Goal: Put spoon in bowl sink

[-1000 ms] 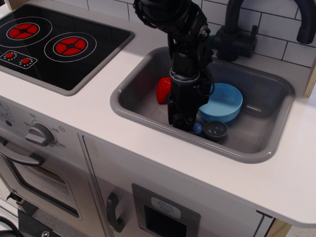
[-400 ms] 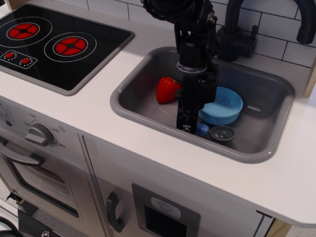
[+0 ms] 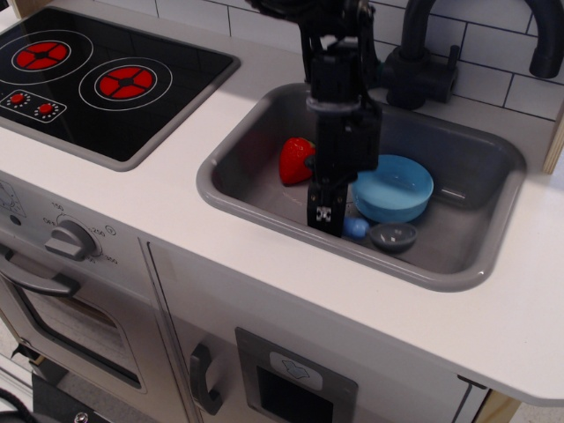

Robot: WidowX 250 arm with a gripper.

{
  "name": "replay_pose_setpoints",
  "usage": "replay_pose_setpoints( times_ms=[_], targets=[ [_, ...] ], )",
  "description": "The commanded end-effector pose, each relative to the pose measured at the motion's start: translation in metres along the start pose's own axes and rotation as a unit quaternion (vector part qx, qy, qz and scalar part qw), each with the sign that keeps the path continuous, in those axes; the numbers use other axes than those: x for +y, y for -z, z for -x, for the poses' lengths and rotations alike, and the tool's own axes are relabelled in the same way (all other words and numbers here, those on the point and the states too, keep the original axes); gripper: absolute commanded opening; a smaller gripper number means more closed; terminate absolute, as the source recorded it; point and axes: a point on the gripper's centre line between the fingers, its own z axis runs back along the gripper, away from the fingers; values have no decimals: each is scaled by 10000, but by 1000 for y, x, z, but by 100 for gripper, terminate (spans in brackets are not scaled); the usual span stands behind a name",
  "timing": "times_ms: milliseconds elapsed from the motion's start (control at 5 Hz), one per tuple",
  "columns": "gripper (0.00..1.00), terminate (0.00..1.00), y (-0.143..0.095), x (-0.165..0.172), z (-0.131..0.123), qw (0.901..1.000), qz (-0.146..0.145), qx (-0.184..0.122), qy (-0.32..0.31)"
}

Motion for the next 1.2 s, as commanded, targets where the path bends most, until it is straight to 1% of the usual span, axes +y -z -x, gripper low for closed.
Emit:
replay_pose_setpoints(
  times_ms=[0, 200, 400, 600, 800, 1000],
  targets=[
    [0, 0, -44, 31, 1, 9816, -1293, -409, -1346],
    [0, 0, -51, 37, 0, 9754, -1403, -543, -1612],
    [0, 0, -57, 36, -1, 9734, -1410, -642, -1690],
    [0, 0, -54, 42, -6, 9634, -1601, -645, -2050],
    [0, 0, -51, 43, -12, 9539, -1707, -593, -2395],
    [0, 0, -55, 48, -12, 9493, -1637, -620, -2610]
  ],
)
